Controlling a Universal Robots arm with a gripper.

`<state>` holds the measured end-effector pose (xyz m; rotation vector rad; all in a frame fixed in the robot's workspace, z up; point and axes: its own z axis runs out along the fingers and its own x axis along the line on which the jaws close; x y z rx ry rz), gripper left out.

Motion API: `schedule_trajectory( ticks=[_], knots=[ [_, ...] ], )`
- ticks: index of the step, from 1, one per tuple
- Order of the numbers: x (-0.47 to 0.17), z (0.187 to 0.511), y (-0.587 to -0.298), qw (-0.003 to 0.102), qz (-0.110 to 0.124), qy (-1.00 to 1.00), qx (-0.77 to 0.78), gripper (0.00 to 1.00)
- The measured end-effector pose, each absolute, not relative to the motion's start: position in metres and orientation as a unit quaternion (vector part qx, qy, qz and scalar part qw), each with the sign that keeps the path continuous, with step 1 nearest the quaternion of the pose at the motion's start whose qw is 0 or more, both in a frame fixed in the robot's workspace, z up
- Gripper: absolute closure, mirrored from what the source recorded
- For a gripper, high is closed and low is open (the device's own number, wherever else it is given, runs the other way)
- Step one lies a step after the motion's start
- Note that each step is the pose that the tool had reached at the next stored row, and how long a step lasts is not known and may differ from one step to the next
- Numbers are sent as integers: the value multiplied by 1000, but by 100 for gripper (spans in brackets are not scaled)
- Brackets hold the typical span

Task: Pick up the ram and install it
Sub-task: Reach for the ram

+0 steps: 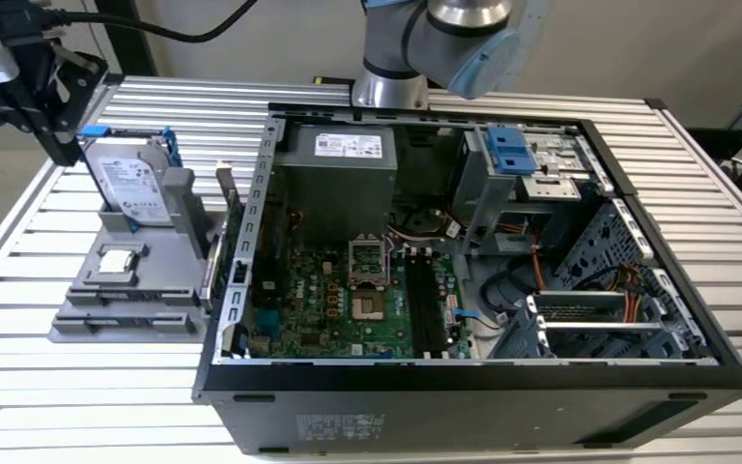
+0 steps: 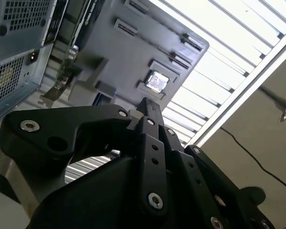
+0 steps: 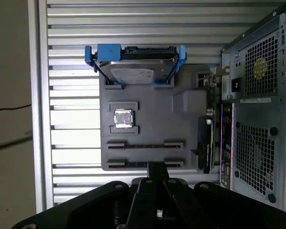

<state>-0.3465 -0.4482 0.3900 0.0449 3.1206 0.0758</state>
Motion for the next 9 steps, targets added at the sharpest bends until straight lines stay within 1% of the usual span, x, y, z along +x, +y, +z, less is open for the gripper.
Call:
schedule_trajectory(
  ticks=[9],
  knots=[
    [-354,389,-458,10,24,1000,14,100]
  ],
)
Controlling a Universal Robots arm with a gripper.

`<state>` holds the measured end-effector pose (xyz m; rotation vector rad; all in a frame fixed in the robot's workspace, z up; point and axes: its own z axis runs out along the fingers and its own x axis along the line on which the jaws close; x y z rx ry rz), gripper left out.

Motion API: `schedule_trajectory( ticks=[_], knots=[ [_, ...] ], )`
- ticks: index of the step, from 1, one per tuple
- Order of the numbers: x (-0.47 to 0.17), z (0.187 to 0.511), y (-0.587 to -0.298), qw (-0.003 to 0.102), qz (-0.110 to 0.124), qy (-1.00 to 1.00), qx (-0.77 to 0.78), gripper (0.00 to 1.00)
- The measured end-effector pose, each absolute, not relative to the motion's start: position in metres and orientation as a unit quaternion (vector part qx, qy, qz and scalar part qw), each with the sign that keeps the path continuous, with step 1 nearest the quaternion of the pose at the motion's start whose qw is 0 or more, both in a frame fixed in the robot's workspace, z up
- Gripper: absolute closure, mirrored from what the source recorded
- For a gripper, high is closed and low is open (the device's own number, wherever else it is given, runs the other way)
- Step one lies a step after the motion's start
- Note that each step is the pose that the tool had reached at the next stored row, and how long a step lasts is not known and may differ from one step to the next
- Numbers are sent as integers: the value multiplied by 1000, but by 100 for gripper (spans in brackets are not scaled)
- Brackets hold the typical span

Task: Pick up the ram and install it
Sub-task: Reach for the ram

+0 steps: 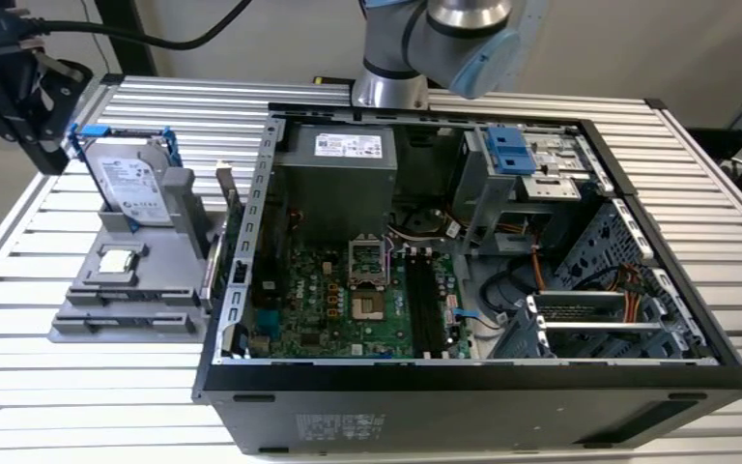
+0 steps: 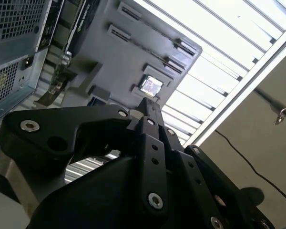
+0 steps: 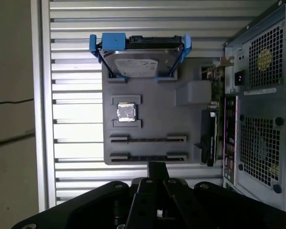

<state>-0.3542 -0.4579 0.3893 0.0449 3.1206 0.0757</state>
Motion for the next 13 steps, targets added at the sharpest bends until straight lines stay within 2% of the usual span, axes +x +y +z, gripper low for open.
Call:
schedule_trajectory(
  ticks=[13],
  knots=[
    [-362,388,-475,10,24,1000,14,100]
  ],
)
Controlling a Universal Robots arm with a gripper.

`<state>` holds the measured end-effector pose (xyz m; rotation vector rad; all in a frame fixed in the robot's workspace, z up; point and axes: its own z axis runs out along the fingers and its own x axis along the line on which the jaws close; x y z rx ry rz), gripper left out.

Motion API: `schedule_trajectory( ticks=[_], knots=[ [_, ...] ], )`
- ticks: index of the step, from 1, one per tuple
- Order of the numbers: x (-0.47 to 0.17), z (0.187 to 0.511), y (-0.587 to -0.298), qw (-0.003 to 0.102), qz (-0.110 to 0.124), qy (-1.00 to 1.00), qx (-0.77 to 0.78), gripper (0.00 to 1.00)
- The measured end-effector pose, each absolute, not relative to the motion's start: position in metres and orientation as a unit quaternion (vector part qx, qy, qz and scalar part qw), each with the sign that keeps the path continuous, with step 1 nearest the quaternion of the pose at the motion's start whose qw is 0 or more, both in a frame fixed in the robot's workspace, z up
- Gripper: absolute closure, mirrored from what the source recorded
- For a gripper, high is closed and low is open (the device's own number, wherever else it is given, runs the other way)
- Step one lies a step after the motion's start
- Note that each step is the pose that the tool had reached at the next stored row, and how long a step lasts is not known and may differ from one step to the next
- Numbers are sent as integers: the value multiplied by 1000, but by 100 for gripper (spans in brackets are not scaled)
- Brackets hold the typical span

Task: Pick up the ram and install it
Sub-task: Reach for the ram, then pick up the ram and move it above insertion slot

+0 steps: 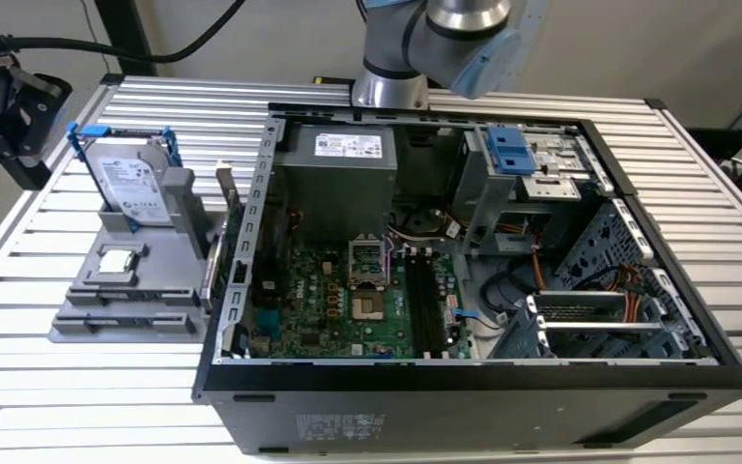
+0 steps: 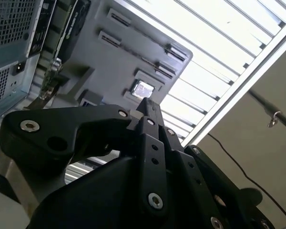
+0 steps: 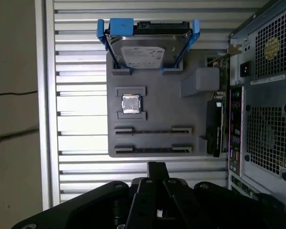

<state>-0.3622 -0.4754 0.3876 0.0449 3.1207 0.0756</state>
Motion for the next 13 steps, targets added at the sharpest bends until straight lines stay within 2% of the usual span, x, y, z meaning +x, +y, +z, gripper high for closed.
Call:
schedule_trajectory(
  ticks=[13],
  knots=[
    [-362,387,-479,10,24,1000,14,100]
  ],
)
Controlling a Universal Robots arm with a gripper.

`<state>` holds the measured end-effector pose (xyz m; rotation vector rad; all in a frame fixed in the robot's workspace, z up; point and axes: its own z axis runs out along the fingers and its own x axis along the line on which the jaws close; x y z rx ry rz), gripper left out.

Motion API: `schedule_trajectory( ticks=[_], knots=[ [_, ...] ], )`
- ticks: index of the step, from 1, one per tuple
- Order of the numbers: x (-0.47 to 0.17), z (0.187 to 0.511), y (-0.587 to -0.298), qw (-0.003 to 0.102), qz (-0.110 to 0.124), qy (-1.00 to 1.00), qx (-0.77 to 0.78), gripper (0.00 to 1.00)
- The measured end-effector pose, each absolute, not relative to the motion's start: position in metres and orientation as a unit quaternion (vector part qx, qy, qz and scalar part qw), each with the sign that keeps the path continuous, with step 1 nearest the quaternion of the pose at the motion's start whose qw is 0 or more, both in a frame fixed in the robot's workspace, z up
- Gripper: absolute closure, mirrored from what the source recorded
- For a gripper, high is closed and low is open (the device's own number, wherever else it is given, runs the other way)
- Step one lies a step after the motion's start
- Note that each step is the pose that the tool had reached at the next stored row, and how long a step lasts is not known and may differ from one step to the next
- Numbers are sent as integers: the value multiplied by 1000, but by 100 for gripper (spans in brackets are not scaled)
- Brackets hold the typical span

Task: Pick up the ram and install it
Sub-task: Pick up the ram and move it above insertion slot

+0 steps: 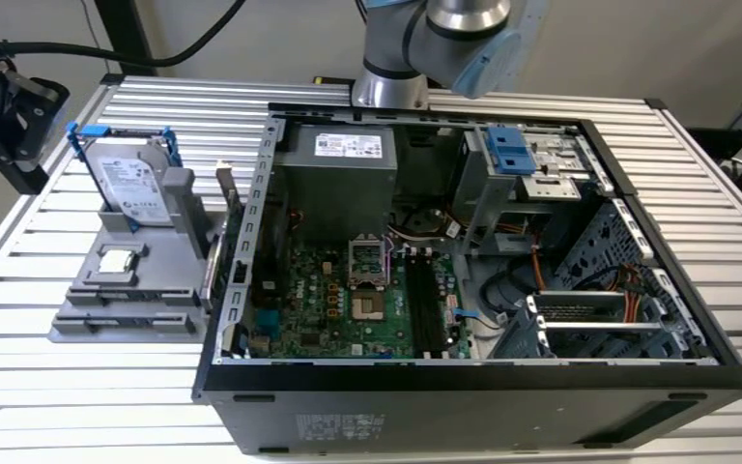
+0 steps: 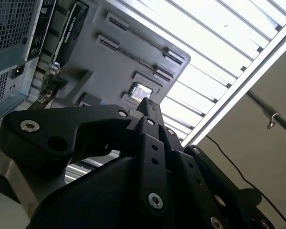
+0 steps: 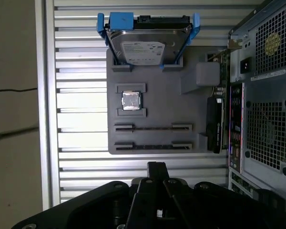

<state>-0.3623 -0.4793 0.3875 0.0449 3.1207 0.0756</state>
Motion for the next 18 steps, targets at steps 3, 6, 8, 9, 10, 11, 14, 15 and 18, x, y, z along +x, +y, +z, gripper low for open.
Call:
schedule_trajectory(
  ticks=[3,6,8,9,10,11,14,15,18],
  knots=[
    [-362,387,-479,10,24,1000,14,100],
    [-362,387,-479,10,24,1000,10,100],
    [-362,387,-479,9,24,1000,-3,100],
    [-362,387,-479,9,24,1000,-11,100],
    [-362,387,-479,9,25,999,-20,100],
    [-362,387,-479,9,25,999,-29,100],
    [-362,387,-479,8,25,998,-53,100],
    [-362,387,-479,8,25,998,-60,100],
    [-362,387,-479,8,25,996,-81,100]
  ],
)
